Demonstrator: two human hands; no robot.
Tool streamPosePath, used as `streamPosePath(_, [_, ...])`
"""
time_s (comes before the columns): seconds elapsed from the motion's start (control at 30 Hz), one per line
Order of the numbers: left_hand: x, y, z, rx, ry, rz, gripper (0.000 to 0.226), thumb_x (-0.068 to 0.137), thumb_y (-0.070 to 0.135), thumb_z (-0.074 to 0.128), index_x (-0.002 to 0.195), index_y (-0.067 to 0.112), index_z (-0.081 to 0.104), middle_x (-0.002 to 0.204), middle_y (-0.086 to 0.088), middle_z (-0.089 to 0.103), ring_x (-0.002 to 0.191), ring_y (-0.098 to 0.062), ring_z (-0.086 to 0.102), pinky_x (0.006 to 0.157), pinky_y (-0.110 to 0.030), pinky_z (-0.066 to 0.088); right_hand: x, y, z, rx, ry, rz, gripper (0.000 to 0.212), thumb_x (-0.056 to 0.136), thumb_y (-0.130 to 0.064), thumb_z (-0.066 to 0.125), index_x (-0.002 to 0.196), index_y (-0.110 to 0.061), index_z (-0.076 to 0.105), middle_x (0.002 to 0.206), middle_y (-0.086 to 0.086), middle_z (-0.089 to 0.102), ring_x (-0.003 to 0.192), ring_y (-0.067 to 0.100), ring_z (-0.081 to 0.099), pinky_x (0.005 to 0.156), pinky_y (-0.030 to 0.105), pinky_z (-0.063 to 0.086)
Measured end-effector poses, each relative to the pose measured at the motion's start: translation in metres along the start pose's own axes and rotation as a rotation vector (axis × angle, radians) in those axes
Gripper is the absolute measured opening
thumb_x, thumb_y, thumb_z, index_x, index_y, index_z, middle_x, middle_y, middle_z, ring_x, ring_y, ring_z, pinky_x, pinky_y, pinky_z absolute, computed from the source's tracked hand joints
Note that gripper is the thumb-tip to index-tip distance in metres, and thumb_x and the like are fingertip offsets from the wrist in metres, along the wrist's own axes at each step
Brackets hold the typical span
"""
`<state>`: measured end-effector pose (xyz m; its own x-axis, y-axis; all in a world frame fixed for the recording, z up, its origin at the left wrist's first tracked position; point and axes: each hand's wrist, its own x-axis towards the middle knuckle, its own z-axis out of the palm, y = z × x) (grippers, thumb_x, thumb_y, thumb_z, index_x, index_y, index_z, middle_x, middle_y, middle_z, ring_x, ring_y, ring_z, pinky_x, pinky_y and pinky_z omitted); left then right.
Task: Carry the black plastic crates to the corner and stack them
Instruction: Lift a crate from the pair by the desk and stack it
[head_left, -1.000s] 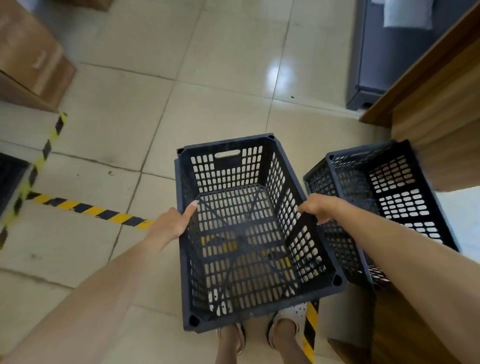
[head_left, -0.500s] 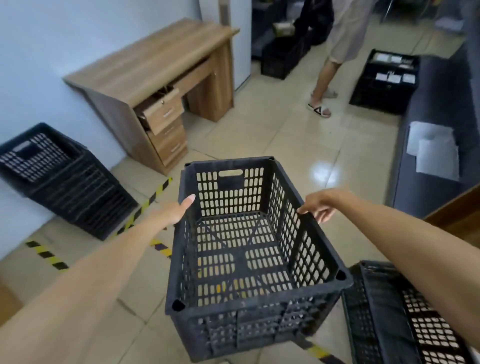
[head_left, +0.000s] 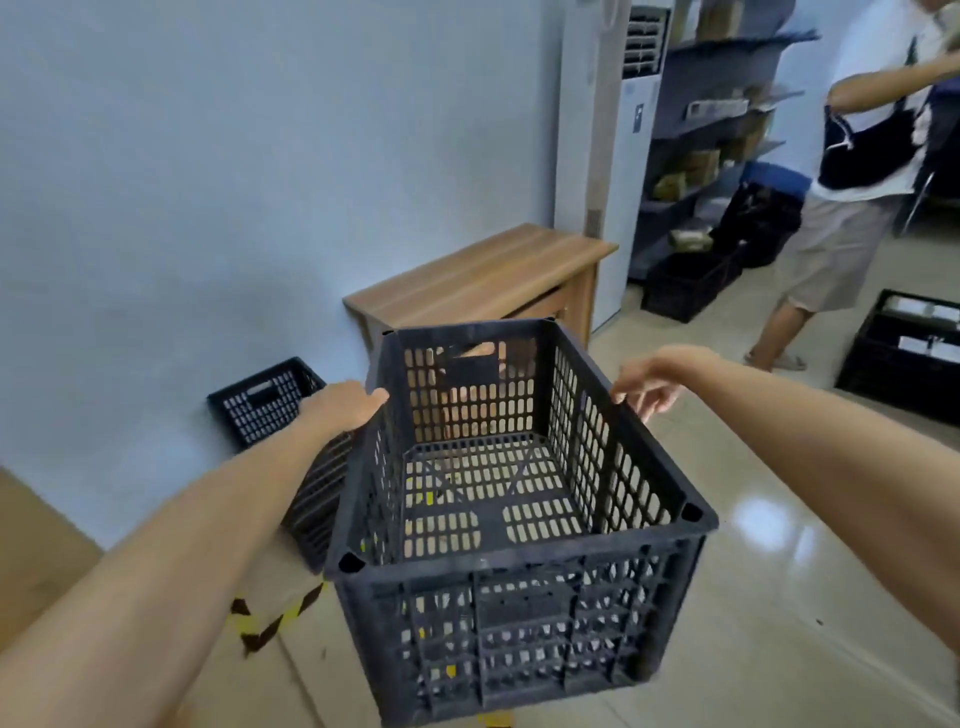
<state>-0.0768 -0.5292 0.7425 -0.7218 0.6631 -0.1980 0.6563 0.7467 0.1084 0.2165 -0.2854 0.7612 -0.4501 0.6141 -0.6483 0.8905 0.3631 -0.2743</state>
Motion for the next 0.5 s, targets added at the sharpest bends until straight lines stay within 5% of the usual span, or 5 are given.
streamPosePath(0.17, [0.041,-0.033,-0.023,0.042,0.052,-0.081,0.043,0.090,0.053,0.046,0.093,0.012,0.059,0.093,-0.006,0.064,0.088,-0.026,0.063,0.081,-0.035,0.049,0.048,-0.066,-0.037,-0.050,-0.140,-0.044,0.023,0.100,-0.011,0.040,0.098,-0.009,0.063,0.101,0.011,0.070,0.088,0.018,0.064,0.052,0.021,0.034])
streamPosePath(0.33, [0.077,-0.064,-0.037,0.175,0.075,-0.205,0.032,0.092,0.047,0.048,0.091,0.017,0.058,0.095,-0.002,0.060,0.085,-0.023,0.053,0.073,-0.031,0.040,0.115,-0.138,-0.069,-0.156,-0.210,-0.154,0.025,0.100,-0.007,0.039,0.109,-0.007,0.062,0.090,0.009,0.067,0.071,0.014,0.057,0.053,0.020,0.031])
streamPosePath(0.5, [0.107,-0.102,-0.057,0.150,0.085,-0.338,0.031,0.092,0.046,0.048,0.097,0.016,0.055,0.092,-0.003,0.056,0.086,-0.025,0.052,0.076,-0.032,0.040,0.172,-0.213,-0.091,-0.223,-0.189,-0.288,0.022,0.100,-0.005,0.039,0.090,-0.009,0.059,0.075,0.006,0.055,0.062,0.013,0.050,0.052,0.019,0.036])
